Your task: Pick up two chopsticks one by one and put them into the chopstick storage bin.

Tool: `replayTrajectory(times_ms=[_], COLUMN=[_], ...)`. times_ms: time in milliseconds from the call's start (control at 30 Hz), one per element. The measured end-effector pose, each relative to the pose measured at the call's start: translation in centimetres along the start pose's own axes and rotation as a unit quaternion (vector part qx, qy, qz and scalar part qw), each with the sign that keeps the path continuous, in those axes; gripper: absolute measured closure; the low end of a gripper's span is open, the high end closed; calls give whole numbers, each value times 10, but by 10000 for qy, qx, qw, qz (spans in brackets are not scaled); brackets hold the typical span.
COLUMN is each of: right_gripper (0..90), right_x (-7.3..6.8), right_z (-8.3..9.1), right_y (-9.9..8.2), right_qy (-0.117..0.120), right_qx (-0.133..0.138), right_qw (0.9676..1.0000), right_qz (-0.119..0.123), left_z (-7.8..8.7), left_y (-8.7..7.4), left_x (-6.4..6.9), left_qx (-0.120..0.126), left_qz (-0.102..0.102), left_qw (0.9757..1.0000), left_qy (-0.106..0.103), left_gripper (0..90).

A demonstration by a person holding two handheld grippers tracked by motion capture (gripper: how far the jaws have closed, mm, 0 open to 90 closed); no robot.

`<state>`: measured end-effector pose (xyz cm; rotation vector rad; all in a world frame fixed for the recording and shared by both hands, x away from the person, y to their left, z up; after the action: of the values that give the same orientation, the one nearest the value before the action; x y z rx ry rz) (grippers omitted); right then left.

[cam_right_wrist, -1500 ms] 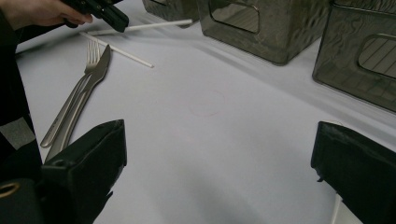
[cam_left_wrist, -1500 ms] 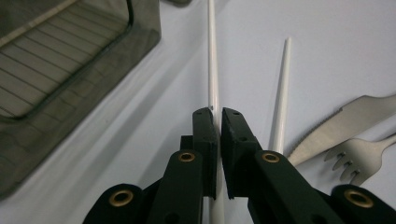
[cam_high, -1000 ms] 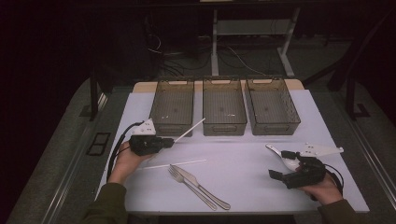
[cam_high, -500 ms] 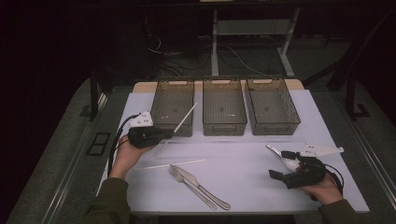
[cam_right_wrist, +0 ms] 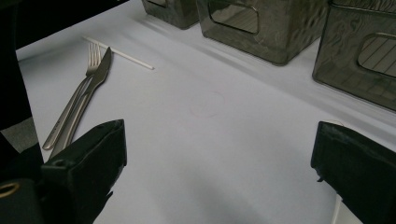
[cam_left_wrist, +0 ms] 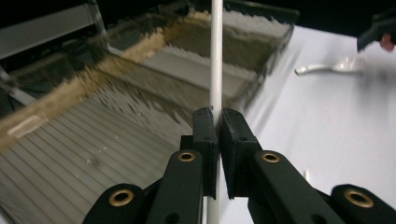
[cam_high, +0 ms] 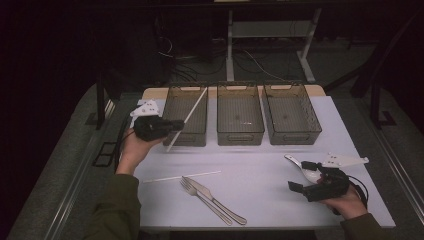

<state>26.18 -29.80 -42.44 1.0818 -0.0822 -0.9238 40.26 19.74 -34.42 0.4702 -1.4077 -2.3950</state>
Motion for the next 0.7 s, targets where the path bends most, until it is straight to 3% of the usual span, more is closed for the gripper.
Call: replayTrajectory(times_ms=[167,333,533,700], right_gripper=[35,35,35,35], right_x=[0,0,1,2], right_z=[0,0,0,1], right_y=[0,0,0,-1], right_qy=[4,9,14,22], right_qx=[-1,6,-5,-16], right_qw=[10000,10000,10000,10000], right_qz=[-14,-22,-28,-39], left_z=[2,-7,-23,-38], left_y=[22,30,21,5], left_x=[-21,-40,-60,-65], left_qx=[-24,-166,-625,-1039], left_qz=[2,73,269,422], left_qw=[9999,9995,9968,9928], left_qy=[137,250,410,423], left_gripper=[843,843,843,843])
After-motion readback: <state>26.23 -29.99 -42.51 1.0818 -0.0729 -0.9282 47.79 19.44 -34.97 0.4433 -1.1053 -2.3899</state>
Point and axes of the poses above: each handheld gripper's, and its own axes: z roughly backward along the jaws, y roughly out of its top, x roughly to its right, the point moved 1 cm from there along -z, roughly forward along the jaws, and after that the axes turned 9 degrees about -z, right-handed, at the moved point
